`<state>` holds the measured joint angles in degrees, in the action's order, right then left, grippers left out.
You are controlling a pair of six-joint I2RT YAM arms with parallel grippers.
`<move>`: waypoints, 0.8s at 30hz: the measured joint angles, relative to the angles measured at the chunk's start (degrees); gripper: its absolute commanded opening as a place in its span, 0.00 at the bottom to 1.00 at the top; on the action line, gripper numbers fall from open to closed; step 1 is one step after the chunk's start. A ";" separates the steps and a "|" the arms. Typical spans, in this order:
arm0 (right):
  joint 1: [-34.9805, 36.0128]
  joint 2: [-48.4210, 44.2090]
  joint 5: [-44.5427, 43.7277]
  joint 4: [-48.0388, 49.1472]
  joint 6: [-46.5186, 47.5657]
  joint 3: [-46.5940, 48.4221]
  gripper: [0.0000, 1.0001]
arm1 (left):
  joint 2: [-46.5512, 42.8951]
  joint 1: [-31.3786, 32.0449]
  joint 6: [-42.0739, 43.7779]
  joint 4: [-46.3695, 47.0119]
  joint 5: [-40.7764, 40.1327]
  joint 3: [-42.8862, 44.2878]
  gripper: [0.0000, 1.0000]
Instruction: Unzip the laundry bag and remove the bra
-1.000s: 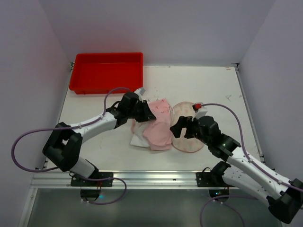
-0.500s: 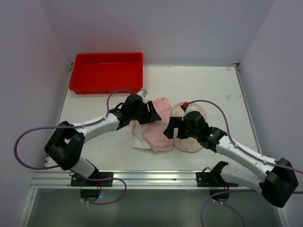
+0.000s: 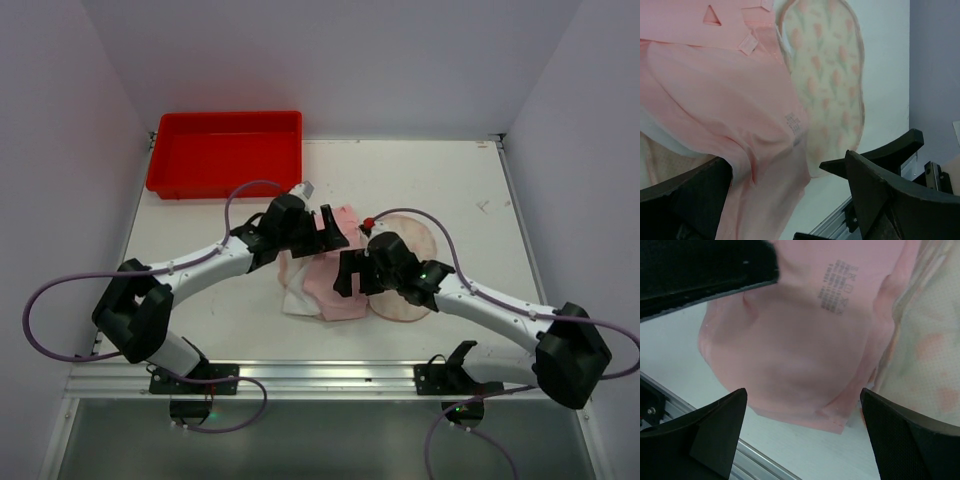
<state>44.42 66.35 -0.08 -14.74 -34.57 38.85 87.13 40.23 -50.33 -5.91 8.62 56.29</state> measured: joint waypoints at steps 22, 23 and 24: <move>20.57 18.84 -14.32 -9.55 8.09 19.69 0.93 | 0.57 -6.84 1.51 -2.16 1.60 -4.00 1.00; 21.05 19.67 -15.13 -9.75 8.68 20.44 0.92 | 0.46 -7.52 1.79 -2.64 1.70 -4.00 1.00; 21.35 20.57 -15.91 -9.88 9.20 21.11 0.91 | 0.24 -8.35 2.03 -3.17 1.84 -4.00 1.00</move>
<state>65.78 86.91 -15.99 -24.62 -25.36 59.96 87.37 31.88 -48.29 -9.08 10.46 52.29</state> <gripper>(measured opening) 0.927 0.997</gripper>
